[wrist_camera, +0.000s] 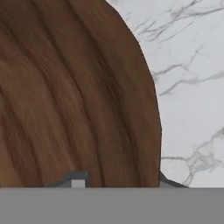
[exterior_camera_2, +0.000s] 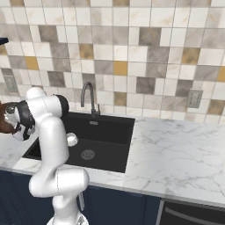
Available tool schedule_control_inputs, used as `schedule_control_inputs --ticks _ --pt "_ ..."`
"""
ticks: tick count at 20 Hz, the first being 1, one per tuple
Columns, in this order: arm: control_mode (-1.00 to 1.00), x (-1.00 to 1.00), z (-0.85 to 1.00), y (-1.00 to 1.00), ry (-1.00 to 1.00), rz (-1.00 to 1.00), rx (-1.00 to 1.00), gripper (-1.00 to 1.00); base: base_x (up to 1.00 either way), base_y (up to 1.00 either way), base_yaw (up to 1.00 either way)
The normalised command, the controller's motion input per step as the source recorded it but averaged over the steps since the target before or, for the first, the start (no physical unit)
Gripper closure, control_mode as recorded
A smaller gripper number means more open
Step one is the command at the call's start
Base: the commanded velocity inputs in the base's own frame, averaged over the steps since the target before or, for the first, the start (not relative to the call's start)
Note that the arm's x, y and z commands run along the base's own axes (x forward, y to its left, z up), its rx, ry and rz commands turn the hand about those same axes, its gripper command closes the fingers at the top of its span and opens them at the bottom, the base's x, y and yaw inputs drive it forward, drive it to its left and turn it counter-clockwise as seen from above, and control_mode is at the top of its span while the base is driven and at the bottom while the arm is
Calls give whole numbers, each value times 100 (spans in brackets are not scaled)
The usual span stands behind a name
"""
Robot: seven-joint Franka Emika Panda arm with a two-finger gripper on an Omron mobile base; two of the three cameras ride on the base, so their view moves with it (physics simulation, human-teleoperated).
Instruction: Pick the mug and place it in the sink. Pick the bowl and place it in the open cabinet and then close the cabinet.
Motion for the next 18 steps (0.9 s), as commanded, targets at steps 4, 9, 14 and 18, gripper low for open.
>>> schedule_control_inputs --ticks 4,9,14,18 --pt "-100 0 28 -10 0 -26 9 100 0 0 0" --pt "-100 -15 48 -32 4 -40 25 100 0 0 0" --pt "-100 -24 50 -51 21 -47 34 100 0 0 0" --pt "-100 -32 51 -41 22 -48 34 100 0 0 0"
